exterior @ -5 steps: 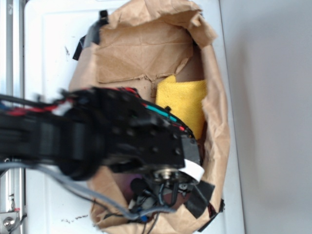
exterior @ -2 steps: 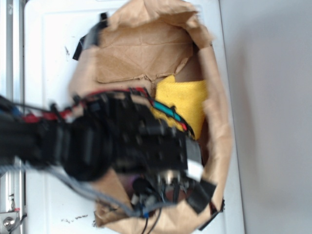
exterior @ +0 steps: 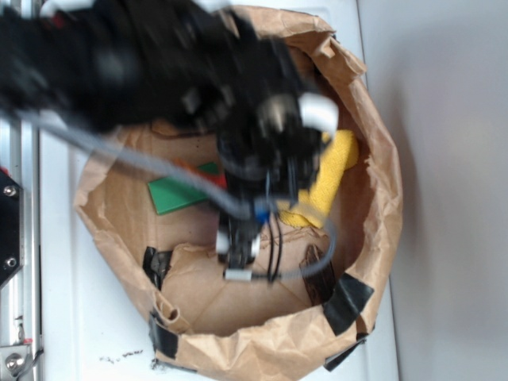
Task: Grab the shell.
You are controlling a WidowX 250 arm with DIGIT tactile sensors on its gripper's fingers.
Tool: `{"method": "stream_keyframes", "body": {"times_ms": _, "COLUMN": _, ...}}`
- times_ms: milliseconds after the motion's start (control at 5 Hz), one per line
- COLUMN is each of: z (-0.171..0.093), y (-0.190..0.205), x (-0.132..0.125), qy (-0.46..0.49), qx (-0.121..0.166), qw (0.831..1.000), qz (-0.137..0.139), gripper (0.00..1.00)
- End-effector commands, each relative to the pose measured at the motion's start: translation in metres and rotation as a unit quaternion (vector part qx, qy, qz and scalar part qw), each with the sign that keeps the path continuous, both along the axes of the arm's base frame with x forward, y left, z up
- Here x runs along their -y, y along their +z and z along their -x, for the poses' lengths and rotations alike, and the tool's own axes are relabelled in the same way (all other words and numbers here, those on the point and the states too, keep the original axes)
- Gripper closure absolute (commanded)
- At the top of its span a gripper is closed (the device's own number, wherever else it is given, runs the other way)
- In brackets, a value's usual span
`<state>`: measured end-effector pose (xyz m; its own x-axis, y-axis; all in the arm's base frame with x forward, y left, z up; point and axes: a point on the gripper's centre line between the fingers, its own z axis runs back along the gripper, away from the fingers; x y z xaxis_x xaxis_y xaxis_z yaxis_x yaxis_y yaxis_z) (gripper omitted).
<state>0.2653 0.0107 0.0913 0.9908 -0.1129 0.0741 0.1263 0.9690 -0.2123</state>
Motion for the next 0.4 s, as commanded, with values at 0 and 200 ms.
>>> {"method": "stream_keyframes", "body": {"times_ms": 0, "z": 0.0005, "y": 0.0874, "x": -0.0089, "qy": 0.09, "qx": 0.051, "qw": 0.994, "qz": -0.046, "gripper": 1.0}}
{"method": "stream_keyframes", "body": {"times_ms": 200, "z": -0.0019, "y": 0.0935, "x": -0.0054, "qy": 0.1, "qx": 0.041, "qw": 0.992, "qz": -0.063, "gripper": 1.0}}
